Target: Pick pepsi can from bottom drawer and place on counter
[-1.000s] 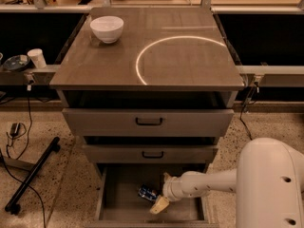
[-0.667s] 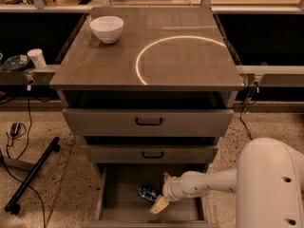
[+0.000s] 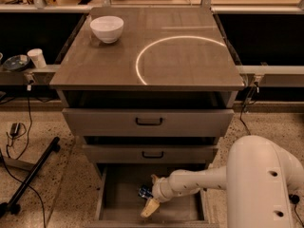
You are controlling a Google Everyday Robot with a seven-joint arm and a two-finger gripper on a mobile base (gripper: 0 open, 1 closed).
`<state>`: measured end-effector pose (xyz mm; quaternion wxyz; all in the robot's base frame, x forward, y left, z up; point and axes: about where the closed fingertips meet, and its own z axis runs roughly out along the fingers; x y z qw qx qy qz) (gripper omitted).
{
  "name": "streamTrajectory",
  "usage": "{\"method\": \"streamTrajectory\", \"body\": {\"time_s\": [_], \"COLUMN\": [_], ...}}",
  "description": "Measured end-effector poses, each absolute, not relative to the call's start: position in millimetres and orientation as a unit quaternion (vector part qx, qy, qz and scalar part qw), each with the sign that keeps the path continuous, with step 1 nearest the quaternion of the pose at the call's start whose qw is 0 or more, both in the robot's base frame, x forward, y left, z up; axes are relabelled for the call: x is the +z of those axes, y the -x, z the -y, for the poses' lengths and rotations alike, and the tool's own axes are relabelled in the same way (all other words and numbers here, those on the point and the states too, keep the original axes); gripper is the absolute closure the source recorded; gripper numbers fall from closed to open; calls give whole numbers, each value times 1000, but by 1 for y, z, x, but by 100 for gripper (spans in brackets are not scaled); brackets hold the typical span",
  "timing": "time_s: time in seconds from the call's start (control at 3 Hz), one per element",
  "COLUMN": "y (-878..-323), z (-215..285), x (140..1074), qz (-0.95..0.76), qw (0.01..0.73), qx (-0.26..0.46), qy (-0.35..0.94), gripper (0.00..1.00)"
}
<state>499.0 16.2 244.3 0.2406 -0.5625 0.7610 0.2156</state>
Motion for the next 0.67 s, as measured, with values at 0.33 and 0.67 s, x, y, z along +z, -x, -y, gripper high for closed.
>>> {"method": "streamTrajectory", "body": {"time_s": [0.33, 0.67], "y": [-499, -507], "z": [-16, -23], "x": [244, 242], "qz": [-761, -755], "qw": [241, 239], "qx": [216, 216], "qy": [563, 570], "gripper": [0, 0]}}
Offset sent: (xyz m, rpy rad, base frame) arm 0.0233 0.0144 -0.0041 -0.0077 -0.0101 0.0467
